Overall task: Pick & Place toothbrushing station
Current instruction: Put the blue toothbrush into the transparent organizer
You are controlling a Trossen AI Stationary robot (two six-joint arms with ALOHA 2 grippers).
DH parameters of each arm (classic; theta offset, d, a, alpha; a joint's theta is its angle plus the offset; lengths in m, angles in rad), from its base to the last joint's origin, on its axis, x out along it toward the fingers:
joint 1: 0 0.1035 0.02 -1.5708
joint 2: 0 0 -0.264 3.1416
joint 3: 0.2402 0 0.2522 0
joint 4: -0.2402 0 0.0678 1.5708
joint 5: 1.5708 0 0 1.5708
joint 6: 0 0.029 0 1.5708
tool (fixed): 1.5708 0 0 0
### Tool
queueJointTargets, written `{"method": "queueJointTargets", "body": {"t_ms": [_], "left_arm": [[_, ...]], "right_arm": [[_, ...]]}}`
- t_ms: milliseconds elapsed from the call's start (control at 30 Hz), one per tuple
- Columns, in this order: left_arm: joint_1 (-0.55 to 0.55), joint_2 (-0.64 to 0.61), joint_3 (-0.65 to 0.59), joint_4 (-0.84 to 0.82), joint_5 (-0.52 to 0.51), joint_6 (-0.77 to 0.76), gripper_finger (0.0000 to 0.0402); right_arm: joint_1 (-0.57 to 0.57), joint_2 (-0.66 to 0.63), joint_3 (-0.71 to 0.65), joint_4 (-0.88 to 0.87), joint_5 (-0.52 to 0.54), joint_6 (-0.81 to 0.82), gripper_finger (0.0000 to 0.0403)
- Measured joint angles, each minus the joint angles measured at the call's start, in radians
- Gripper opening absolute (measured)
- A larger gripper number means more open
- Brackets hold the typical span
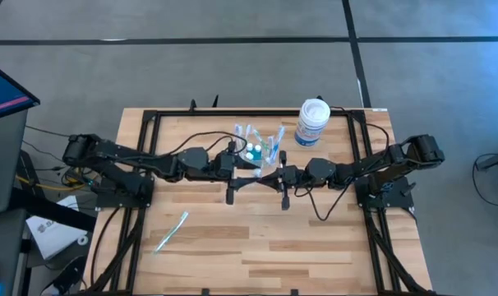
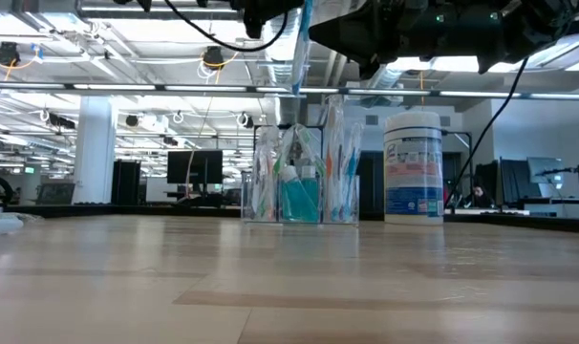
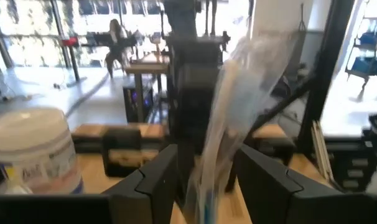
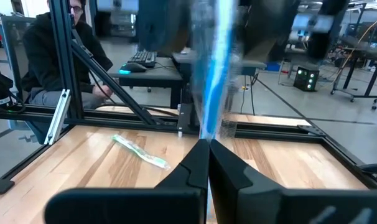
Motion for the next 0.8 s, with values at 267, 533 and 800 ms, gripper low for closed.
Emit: {"method": "queueJointTargets", "body": {"t_ms": [267,533,800], "left_arm": [[0.003,0.009,0.002,0.022,0.001,0.0,0.012],[0.003,0.009,0.002,0.025,0.051,0.0,0.0075],[0.003,0.008,0.002,0.02,0.049,0.003,0.001]], "right_arm": [[0.0,0.0,0.0,-0.002,0.0,0.0,0.0],[0.0,0.0,0.0,-0.003,0.0,0.0,0.0],[0.0,0.0,0.0,-0.004,0.0,0.0,0.0]]}}
